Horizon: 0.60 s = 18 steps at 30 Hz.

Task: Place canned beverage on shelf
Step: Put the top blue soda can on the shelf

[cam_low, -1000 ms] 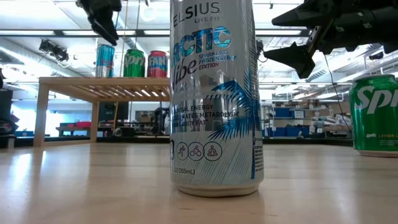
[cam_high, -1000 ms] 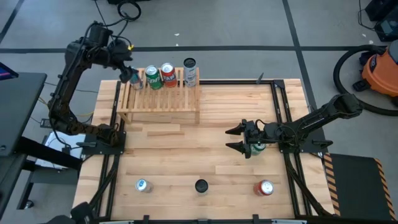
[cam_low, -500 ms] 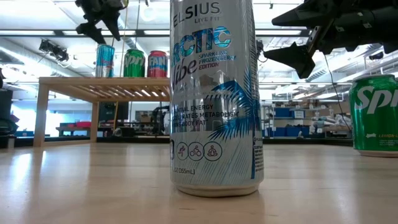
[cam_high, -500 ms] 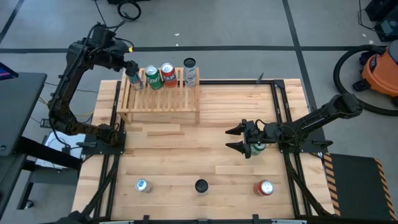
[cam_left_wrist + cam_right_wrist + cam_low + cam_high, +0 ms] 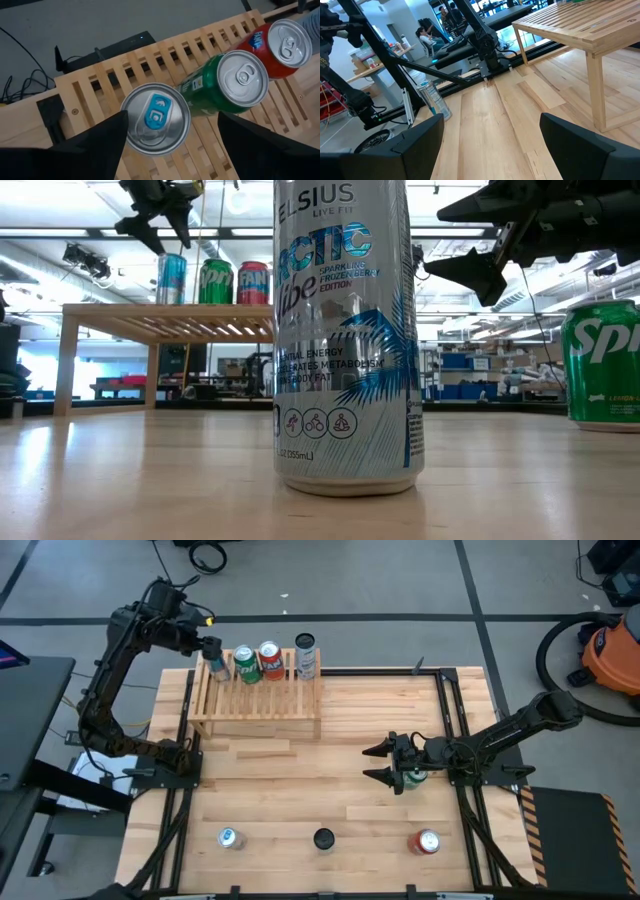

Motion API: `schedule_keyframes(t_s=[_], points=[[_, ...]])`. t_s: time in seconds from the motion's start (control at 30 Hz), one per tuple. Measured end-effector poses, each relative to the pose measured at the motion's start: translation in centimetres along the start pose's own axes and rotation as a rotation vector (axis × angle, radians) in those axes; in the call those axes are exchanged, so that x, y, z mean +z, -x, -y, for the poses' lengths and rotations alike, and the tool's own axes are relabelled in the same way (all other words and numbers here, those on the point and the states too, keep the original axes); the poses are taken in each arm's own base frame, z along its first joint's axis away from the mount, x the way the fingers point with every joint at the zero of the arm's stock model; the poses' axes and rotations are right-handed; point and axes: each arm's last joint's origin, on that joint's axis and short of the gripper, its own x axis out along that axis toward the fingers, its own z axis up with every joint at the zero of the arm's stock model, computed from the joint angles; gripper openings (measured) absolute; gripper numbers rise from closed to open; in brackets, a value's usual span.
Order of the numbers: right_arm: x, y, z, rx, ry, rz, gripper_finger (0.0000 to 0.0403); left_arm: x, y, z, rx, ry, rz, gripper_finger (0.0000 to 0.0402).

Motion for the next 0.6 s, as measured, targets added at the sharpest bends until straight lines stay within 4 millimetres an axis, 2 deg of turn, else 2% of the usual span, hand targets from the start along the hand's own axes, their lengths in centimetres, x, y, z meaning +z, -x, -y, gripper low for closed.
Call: schedule_keyframes(t_s=[0.3, 0.5, 0.6], points=[[0.0, 0.0, 0.0, 0.000, 0.000, 0.000, 0.0339, 0.2, 0.1, 0.1, -0.030, 0.000, 0.020, 0.0318], [0.0, 0.0, 0.0, 0.000, 0.000, 0.000, 0.0339, 0.7, 1.7, 0.3, 0.007, -0.009, 0.082, 0.0318], [0.0, 0.0, 0.0, 0.000, 0.000, 0.000, 0.0339, 0.6, 1.8, 0.2, 0.038, 0.011, 0.070, 0.0318]])
